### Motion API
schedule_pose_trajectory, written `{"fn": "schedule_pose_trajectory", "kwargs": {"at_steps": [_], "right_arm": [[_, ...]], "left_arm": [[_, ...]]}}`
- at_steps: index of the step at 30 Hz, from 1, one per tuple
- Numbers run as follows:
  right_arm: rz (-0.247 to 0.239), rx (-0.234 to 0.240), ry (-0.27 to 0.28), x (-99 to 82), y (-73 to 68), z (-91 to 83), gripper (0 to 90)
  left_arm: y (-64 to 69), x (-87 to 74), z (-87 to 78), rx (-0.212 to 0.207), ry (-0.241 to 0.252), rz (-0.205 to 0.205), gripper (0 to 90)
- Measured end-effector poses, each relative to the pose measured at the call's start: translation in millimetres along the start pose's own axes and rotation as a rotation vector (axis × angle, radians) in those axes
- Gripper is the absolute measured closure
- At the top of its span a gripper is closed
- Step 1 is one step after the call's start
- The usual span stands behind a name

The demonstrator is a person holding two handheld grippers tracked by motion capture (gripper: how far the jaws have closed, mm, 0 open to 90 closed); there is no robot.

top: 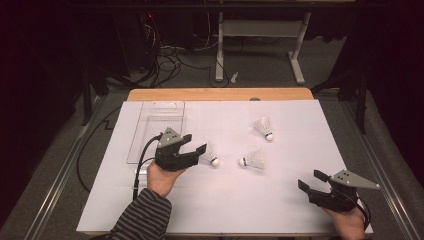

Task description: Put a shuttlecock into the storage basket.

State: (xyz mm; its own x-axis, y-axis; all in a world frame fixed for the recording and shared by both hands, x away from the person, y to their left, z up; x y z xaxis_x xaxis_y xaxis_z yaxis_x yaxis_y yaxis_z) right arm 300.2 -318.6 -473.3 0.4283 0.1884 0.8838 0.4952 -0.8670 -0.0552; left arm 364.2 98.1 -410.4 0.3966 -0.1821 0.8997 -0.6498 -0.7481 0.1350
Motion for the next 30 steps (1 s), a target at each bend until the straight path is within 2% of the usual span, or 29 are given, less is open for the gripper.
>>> {"fn": "schedule_pose_trajectory", "kwargs": {"at_steps": [10, 21, 26, 30], "right_arm": [[-0.002, 0.000, 0.000, 0.1, -0.1, 0.0, 29.3], [0.000, 0.001, 0.002, 0.1, -0.1, -0.1, 29.3], [-0.002, 0.002, 0.002, 0.1, -0.2, -0.1, 29.3], [-0.002, 0.002, 0.002, 0.1, -0.1, -0.1, 29.3]], "left_arm": [[0.9, 5.7, 5.1, 0.003, -0.019, 0.013, 38.7], [0.1, 11.2, 16.6, -0.021, -0.067, -0.017, 39.6], [-0.1, 16.8, 20.9, -0.008, -0.104, 0.000, 39.6], [-0.3, 21.2, 24.2, -0.013, -0.143, -0.002, 38.7]]}}
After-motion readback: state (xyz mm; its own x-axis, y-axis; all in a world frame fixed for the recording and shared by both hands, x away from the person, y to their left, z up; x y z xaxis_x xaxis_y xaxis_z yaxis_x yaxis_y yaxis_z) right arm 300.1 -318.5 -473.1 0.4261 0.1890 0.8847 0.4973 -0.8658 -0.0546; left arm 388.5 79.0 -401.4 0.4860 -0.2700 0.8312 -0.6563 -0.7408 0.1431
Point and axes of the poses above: each handheld gripper's, and its own axes: z roughly forward along the jaws, x roughly out of its top, y roughly to its right, the point moved 4 cm from there along z, roughly forward along the jaws, and after that the axes turned 3 degrees about y, right-handed, at the moved point
